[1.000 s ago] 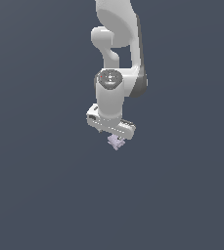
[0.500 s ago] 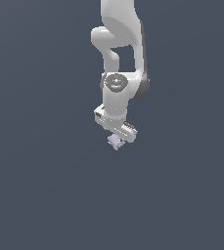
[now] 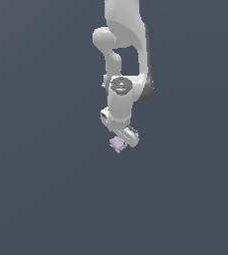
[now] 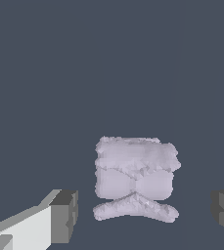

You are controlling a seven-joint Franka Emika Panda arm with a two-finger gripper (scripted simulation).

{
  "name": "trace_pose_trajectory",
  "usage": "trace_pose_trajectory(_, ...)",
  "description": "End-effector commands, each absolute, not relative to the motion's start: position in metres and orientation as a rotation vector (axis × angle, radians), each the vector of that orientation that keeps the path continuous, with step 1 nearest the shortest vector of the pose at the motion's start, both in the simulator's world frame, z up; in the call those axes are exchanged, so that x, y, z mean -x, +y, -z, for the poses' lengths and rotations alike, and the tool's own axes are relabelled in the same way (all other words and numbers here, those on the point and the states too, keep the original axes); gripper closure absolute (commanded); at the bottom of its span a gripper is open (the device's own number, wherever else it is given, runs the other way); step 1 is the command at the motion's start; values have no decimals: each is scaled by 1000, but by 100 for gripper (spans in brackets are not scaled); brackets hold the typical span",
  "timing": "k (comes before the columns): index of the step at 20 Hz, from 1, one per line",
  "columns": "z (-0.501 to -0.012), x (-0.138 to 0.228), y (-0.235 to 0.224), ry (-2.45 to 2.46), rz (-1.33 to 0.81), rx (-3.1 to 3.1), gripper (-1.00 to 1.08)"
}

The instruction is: Pick up the object and move it to a goal position.

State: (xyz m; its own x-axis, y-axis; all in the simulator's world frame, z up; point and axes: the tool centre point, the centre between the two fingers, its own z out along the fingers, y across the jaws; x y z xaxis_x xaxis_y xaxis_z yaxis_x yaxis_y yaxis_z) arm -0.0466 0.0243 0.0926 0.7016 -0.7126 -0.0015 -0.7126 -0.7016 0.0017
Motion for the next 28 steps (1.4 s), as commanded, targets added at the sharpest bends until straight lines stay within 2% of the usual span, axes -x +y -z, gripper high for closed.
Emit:
trace_pose_trajectory(1, -91, 48, 25, -1243, 1, -2885, -92)
trace_pose_trajectory(9, -87, 49, 26, -1251, 1, -2881, -92)
trace_pose_trajectory(24, -40, 49, 26, -1258, 0, -2879, -92)
trace_pose_trajectory(25, -40, 49, 26, -1258, 0, -2879, 108)
trace_pose_trajectory(28, -40, 49, 26, -1258, 0, -2879, 108)
